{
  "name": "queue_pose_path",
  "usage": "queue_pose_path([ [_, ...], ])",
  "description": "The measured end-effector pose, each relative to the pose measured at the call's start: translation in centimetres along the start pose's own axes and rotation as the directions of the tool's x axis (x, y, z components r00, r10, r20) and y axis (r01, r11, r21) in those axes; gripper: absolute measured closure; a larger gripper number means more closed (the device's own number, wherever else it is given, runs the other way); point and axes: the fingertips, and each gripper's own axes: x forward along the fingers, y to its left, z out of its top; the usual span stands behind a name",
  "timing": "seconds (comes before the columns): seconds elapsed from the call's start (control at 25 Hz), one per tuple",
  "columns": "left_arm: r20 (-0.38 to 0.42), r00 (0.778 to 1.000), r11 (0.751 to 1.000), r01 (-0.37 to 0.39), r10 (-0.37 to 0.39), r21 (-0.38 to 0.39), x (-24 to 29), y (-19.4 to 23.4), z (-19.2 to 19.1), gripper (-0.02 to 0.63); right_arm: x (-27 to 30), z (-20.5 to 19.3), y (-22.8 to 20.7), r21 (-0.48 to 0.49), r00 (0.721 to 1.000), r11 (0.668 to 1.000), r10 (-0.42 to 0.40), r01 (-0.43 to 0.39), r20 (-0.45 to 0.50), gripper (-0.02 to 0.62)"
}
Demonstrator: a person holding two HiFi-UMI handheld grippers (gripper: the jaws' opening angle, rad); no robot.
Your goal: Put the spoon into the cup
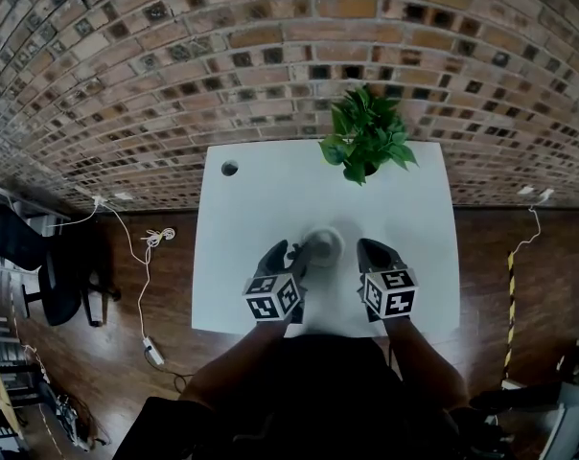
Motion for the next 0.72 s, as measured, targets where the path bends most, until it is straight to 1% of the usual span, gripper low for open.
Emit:
queue_pose_path([
  [0.2,0.076,0.997,0.999,-0.009,0.006,0.041,-2.4,-0.2,2.6,0.375,-1.3,2.2,0.2,0.006,0.998,1.0,0.022,-0.022,0.059,0.588],
  [0.36,0.122,0.993,0.999,-0.007,0.002,0.038,-4.1,-0.8,4.2,0.385,-2.3,4.0,0.8,-0.006,0.993,0.998,0.062,-0.062,0.099,0.588],
  [0.52,0.18,0.983,0.997,0.037,-0.048,0.062,-6.2,-2.6,6.0,0.426,-3.5,5.8,1.5,-0.009,0.986,0.993,0.117,-0.117,0.121,0.589],
  [0.6,0.212,0.975,0.996,0.052,-0.065,0.068,-7.4,-3.4,6.8,0.465,-4.3,6.8,1.9,-0.021,0.979,0.989,0.148,-0.147,0.142,0.589],
  [0.72,0.249,0.963,0.994,0.093,-0.104,0.054,-9.1,-4.7,8.0,0.523,-5.6,8.3,2.3,-0.039,0.969,0.982,0.188,-0.184,0.162,0.589],
])
